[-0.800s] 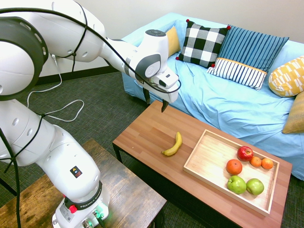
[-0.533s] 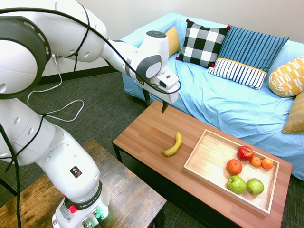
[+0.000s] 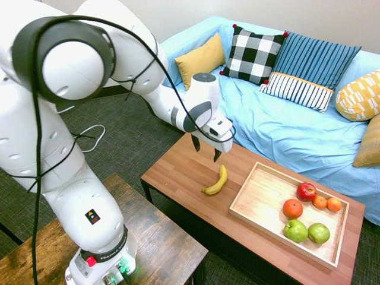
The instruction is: Put banana in the tray
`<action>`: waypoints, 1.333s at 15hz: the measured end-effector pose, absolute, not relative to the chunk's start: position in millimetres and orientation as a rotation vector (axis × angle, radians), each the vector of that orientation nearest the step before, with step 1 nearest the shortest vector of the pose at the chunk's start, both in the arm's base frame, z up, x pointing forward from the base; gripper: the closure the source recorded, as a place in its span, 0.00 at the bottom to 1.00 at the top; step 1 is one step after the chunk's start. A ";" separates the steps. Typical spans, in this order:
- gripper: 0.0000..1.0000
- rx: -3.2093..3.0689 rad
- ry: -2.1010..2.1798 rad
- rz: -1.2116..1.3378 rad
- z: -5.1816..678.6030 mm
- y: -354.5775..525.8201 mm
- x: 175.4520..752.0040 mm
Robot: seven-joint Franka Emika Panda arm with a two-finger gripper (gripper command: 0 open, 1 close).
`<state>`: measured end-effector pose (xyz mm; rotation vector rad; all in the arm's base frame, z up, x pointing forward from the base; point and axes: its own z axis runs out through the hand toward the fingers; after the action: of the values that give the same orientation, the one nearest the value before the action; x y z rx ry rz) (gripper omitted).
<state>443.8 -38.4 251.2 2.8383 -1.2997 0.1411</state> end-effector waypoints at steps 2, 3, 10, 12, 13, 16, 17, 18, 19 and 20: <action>0.00 2.818 -1.338 0.123 218.4 -48.1 454.6; 0.00 2.809 -1.352 0.115 204.0 -52.1 462.1; 0.00 2.749 -1.461 0.030 134.7 -61.9 506.6; 0.00 2.737 -1.481 0.016 122.3 -68.8 512.2; 0.00 2.733 -1.487 0.005 115.4 -70.8 513.4; 0.00 2.721 -1.506 -0.020 98.7 -77.2 515.8; 1.00 2.719 -1.515 -0.023 95.7 -79.1 517.4; 1.00 2.719 -1.523 -0.026 93.3 -80.3 518.5; 1.00 2.719 -1.528 -0.030 91.1 -81.2 518.9; 1.00 2.719 -1.532 -0.037 88.4 -82.0 518.3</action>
<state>518.3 -82.0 88.4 2.7191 -1.5325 -0.0368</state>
